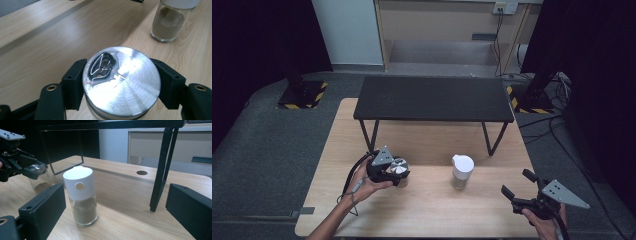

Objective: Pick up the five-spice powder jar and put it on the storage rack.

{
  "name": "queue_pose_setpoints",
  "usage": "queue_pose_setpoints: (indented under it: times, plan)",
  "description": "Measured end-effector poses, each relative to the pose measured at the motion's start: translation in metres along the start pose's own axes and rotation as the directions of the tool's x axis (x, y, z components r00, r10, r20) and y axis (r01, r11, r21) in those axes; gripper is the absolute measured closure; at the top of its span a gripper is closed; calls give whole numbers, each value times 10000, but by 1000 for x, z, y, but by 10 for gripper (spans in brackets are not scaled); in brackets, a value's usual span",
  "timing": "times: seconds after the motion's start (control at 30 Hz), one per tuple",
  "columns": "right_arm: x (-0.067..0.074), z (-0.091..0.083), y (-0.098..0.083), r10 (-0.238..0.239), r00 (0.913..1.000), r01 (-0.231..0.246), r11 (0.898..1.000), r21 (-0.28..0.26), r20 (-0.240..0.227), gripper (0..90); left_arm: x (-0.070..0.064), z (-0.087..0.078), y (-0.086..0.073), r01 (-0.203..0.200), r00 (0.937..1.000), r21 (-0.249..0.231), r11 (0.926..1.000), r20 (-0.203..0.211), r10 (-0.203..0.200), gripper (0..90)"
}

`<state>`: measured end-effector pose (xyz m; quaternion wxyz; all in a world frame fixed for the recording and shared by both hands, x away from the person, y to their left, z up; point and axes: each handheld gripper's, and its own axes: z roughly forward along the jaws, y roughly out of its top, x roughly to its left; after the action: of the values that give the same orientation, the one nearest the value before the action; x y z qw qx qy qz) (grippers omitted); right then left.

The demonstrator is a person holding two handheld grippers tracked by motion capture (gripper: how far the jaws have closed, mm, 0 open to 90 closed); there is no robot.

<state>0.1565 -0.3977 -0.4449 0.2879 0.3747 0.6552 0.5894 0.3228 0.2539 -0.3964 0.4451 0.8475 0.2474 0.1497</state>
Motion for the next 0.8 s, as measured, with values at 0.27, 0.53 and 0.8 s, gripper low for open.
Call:
queue_pose_setpoints:
  times: [0.27,0.53,0.8]
  plan:
    - [0,0,0,13,10000,-13,10000,-20,11,32,-1,-1,0,-67,10000,-5,10000,-22,67,332]
    - [0,-1,0,16,10000,-16,10000,-35,5,32,0,-7,7,-53,9999,67,10000,126,52,333]
    - [-1,-1,0,29,10000,-29,10000,-44,-18,33,2,-24,24,-249,9989,-173,9995,381,255,333]
